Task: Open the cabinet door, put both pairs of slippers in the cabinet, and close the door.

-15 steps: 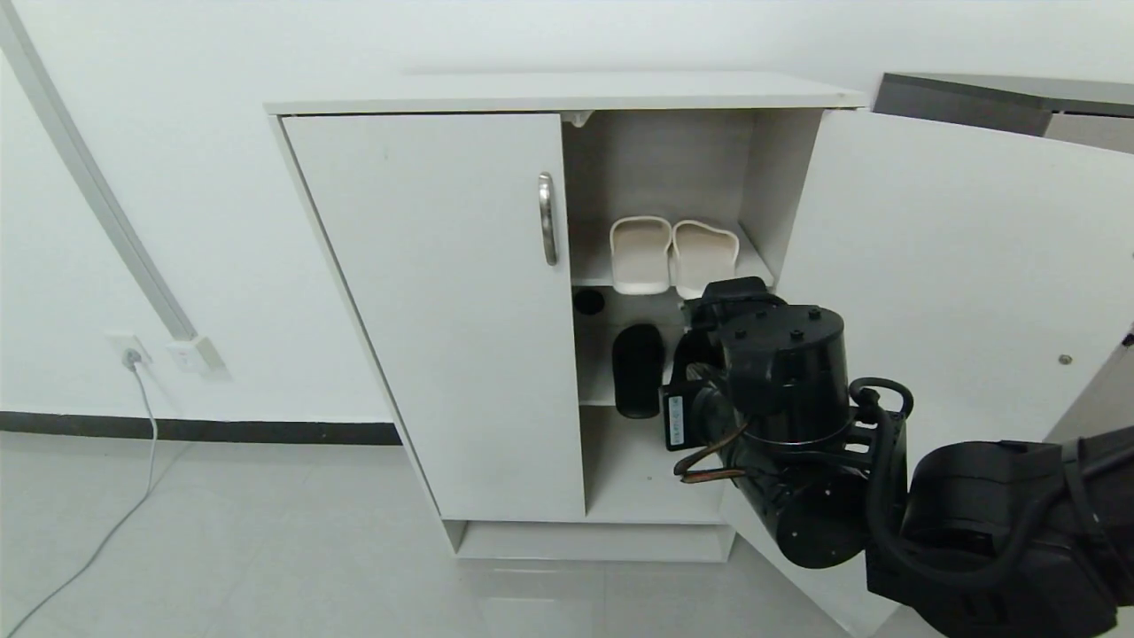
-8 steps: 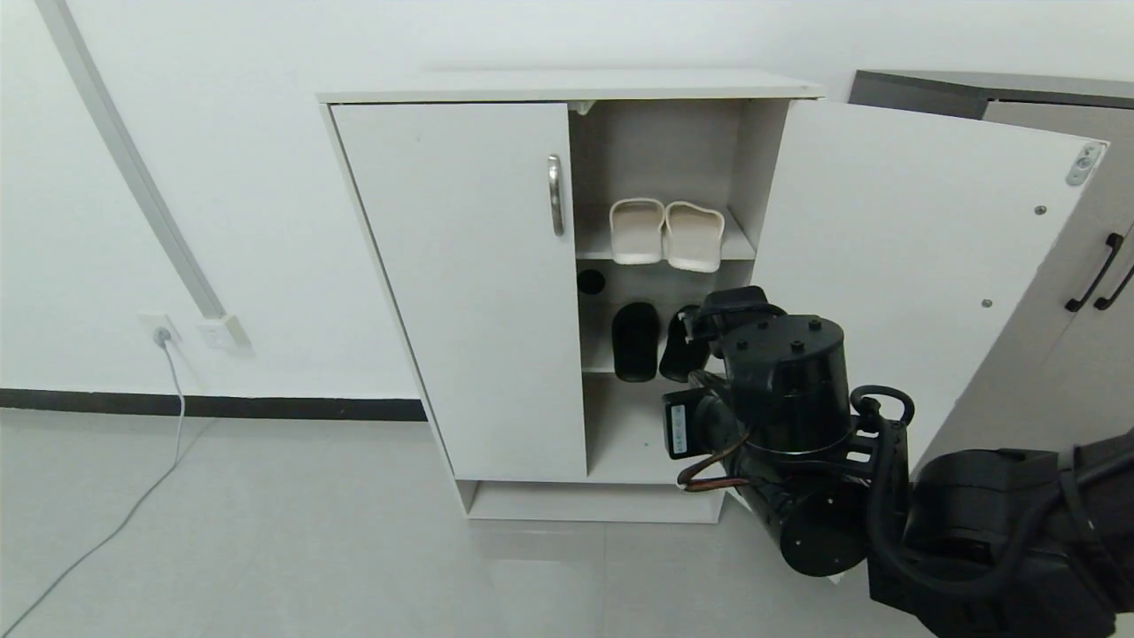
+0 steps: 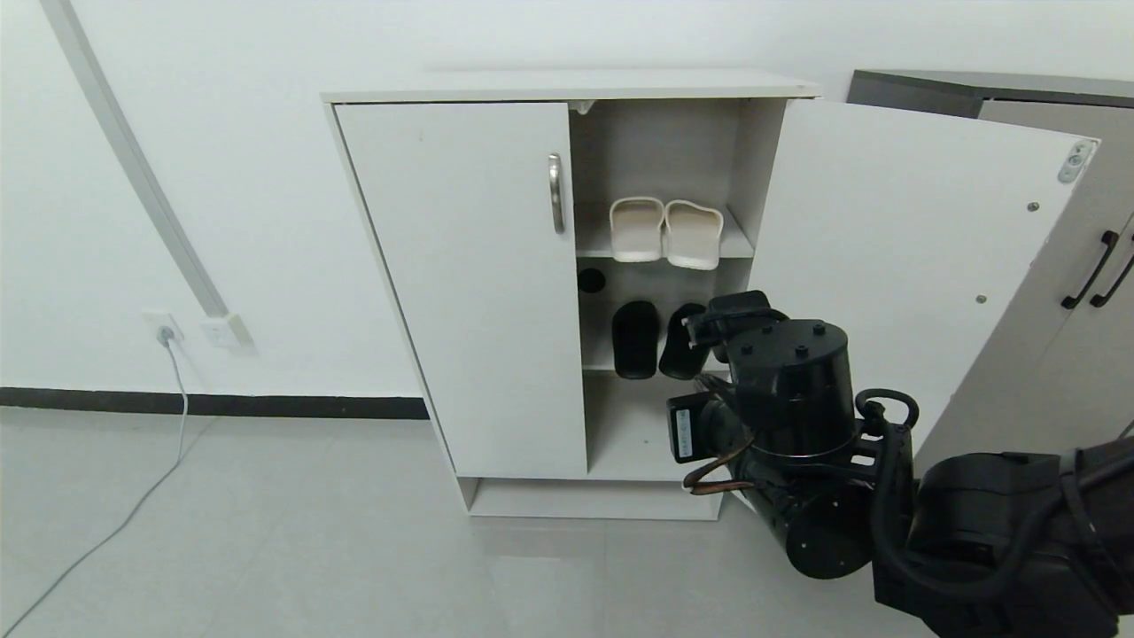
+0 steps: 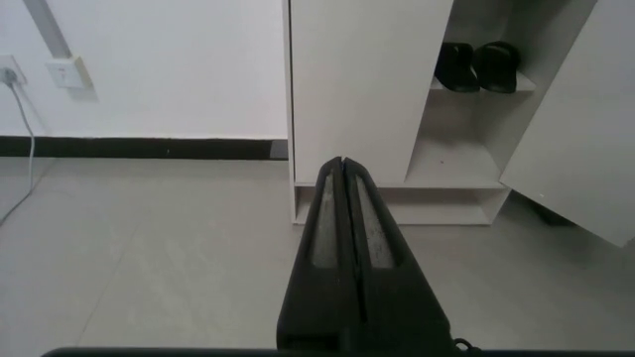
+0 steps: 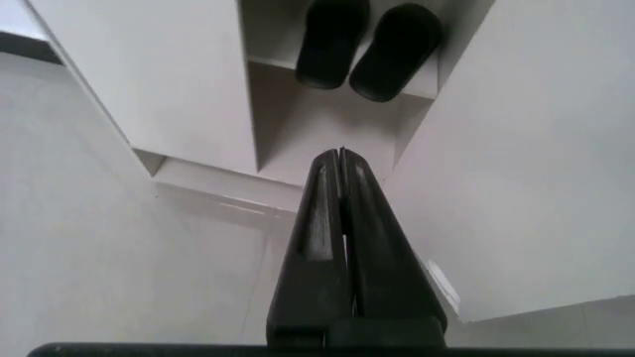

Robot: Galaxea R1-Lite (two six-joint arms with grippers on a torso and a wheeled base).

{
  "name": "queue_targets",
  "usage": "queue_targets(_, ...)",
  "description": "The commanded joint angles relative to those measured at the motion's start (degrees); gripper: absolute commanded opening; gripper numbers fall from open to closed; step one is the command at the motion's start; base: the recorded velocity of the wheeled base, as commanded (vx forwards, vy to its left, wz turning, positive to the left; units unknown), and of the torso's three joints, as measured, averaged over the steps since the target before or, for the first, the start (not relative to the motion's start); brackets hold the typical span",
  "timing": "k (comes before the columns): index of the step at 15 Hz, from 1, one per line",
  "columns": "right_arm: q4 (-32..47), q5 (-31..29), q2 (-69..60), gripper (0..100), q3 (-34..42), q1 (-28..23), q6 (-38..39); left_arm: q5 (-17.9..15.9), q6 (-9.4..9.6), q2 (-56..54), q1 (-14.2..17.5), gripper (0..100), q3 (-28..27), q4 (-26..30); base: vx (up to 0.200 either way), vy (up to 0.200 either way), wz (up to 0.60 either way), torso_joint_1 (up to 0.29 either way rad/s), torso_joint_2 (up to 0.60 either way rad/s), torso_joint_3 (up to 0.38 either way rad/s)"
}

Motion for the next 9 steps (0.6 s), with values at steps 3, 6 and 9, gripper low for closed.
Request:
queue_targets(3, 0.0, 0.1, 0.3, 0, 0.5, 0.0, 0.0, 0.0, -0.04, 0.0, 0.0, 0, 0.0, -0.1, 0.0, 0.0, 0.0, 0.0, 0.0, 0.0)
queue_targets(6, 0.0, 0.1, 0.3, 0, 0.6, 0.0, 0.0, 0.0, 0.05, 0.0, 0.0, 0, 0.0, 0.0, 0.0, 0.0, 0.0, 0.0, 0.0, 0.0)
queue_targets(9, 0.1, 0.2, 0.3, 0, 1.1, -0.1, 0.0, 0.0, 0.05, 0.1, 0.0, 0, 0.0, -0.1, 0.0, 0.0, 0.0, 0.0, 0.0, 0.0)
